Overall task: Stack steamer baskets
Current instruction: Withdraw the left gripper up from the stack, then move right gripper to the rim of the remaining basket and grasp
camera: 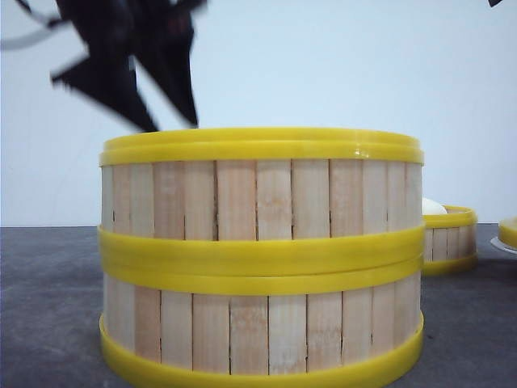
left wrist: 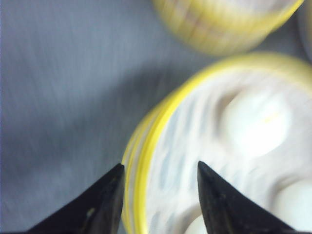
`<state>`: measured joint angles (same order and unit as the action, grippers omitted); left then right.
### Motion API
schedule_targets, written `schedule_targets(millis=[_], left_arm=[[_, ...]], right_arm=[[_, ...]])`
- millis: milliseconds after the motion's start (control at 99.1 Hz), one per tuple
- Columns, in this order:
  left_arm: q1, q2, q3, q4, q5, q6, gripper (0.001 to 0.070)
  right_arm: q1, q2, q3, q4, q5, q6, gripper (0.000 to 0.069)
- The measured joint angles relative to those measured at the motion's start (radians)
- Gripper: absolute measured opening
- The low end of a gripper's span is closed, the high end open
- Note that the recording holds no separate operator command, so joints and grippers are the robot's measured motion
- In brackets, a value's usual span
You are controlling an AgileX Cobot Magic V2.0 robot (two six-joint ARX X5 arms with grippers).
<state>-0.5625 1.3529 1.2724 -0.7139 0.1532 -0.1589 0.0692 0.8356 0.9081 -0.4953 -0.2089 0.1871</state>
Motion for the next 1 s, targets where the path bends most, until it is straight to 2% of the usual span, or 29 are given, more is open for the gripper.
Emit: schedule_targets(millis=[121,313,555,656,999], left_arm=[[0.016,-0.156,0.000,0.070,-0.024,-0.012,0.0279],[0.015,-0.381,-0.021,0.100,-0.046,-0.012,0.0279],[0.015,-0.710,-0.296,0.171,-0.051,-0.036,0.0275],[0.015,-0.807,-0.360,0.119,-0.050,-0.066,0.0275],[0.015,-0.959,-0.362,-0.084,-0.049,-0.125,0.0275]], right_arm=[[0.000,0.055,0.000,0.023,0.000,0.002,0.0456],[-0.006,0.192,0.018,0.047,0.006,0.003,0.0454],[-0.014,0.439,0.170,0.043,0.050,0.004,0.0452],[-0.014,0.538,0.243,0.040,0.055,0.004,0.0446],[-0.018,0.836,0.429,0.011,0.135,0.004,0.0426]])
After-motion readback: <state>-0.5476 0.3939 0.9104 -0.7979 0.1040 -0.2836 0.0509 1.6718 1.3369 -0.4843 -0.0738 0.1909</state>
